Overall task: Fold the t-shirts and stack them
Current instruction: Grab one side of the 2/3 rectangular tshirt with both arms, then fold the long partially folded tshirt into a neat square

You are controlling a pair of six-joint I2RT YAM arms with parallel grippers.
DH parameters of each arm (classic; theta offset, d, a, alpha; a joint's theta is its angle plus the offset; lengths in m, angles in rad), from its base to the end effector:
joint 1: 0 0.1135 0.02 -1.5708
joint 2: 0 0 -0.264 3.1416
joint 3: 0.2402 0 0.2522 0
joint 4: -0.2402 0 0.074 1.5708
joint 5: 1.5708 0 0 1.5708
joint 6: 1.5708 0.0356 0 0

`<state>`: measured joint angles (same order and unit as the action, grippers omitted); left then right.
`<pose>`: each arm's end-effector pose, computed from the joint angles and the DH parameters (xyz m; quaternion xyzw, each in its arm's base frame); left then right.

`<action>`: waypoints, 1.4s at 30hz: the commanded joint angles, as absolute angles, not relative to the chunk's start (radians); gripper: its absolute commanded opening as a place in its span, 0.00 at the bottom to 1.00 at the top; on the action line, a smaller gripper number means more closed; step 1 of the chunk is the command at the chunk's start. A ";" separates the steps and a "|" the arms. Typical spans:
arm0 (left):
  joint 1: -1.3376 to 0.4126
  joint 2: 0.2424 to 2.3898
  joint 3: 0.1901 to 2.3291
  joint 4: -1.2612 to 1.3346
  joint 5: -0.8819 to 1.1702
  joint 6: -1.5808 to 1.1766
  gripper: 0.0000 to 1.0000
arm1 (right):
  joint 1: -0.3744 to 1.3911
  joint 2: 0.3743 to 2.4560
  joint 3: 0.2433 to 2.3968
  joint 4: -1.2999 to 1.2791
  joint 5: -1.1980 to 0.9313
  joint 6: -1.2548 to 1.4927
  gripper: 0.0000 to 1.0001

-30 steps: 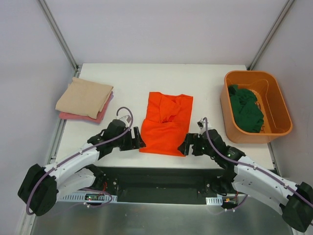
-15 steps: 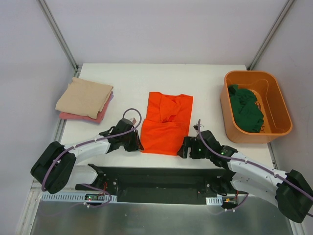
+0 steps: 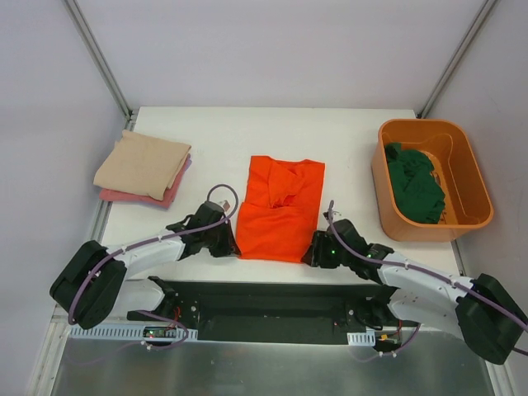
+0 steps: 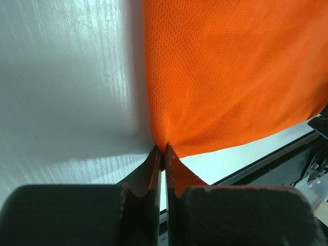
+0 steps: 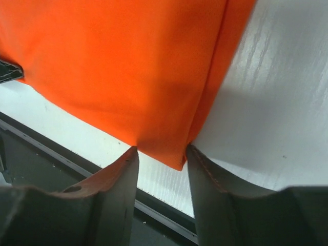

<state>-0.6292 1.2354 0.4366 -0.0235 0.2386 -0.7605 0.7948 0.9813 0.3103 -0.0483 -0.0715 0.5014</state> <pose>0.1736 -0.1368 0.1496 -0.0172 0.9250 -0.3175 0.2079 0.1276 0.1337 0.1555 -0.1476 0.8982 0.2751 0.3094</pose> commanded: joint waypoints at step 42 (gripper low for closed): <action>-0.552 1.049 0.842 -0.117 0.078 -0.655 0.00 | 0.486 0.699 0.522 -0.183 -0.470 0.479 0.01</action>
<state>-0.6086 0.9760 0.7811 -0.2424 0.0509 -0.6838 0.5205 0.7021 0.4667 -0.1925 -0.5739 0.5011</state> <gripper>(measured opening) 0.008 0.009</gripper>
